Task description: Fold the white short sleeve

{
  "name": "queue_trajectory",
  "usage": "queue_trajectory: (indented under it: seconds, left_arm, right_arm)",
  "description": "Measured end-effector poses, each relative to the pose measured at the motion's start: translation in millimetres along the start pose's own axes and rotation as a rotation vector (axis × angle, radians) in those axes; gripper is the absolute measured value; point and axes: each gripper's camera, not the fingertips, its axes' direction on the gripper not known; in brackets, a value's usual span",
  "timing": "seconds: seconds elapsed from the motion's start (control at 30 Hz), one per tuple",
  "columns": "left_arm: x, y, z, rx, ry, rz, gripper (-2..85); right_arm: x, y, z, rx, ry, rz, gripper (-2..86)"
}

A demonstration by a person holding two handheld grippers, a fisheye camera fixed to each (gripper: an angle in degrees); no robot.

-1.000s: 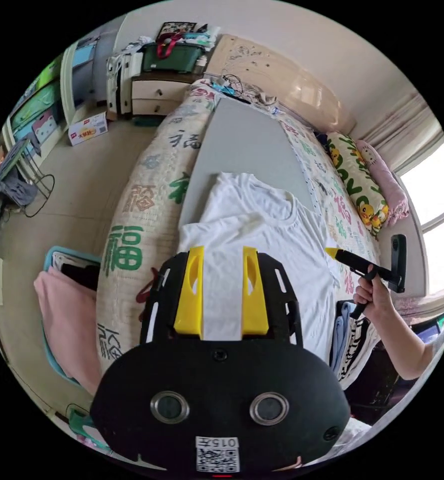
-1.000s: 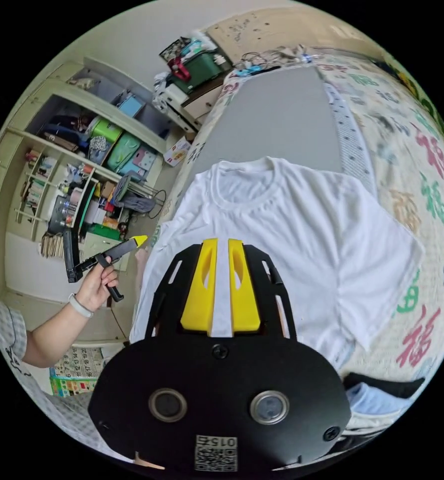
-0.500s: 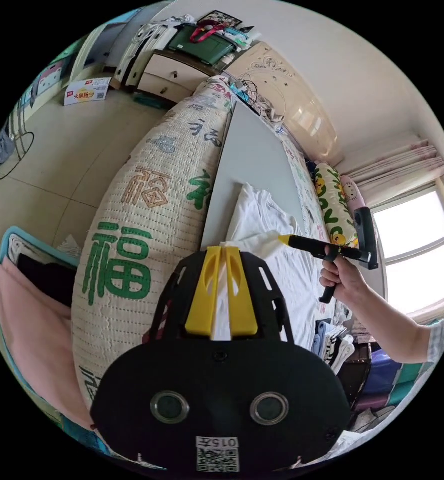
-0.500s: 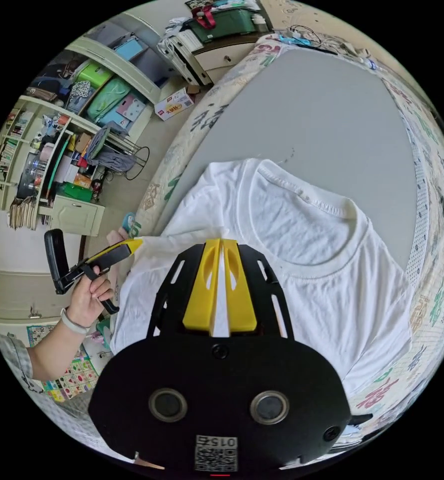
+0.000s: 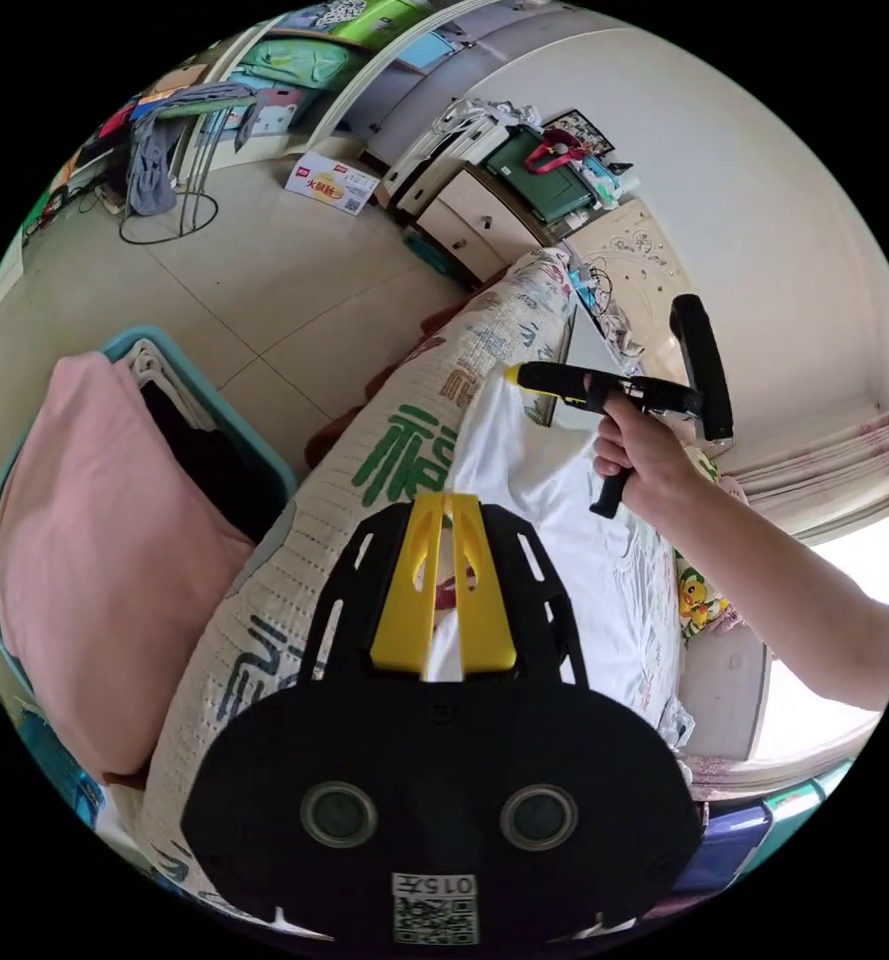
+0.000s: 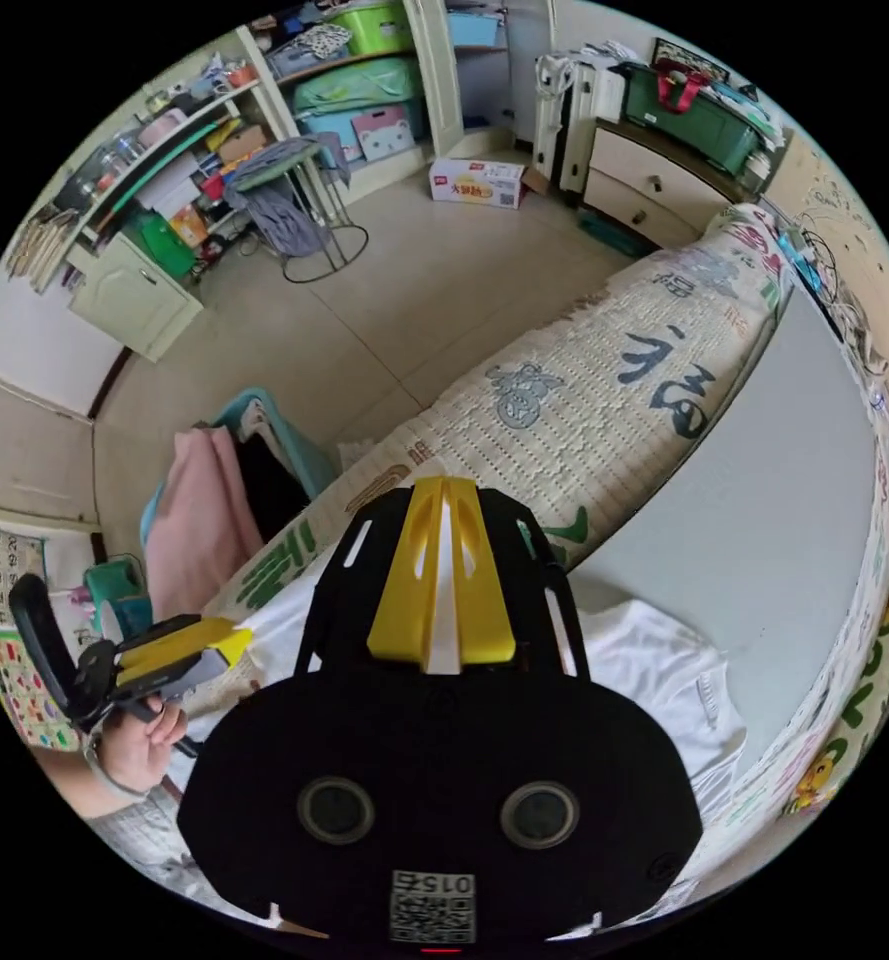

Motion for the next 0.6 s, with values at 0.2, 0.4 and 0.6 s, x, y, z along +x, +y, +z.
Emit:
queue_trajectory:
  seconds: [0.2, 0.4, 0.6]
  left_arm:
    - [-7, -21, 0, -0.07, -0.012, -0.016, 3.0]
    - [7, -10, -54, -0.181, -0.017, 0.116, 6.0]
    - [13, 55, -105, -0.436, -0.094, 0.174, 7.8]
  right_arm:
    - [36, 3, -14, 0.08, -0.039, 0.222, 5.0]
    - [50, 99, -98, 0.229, -0.205, 0.214, 7.9]
    - [51, 304, -124, 0.04, -0.131, 0.442, 8.4]
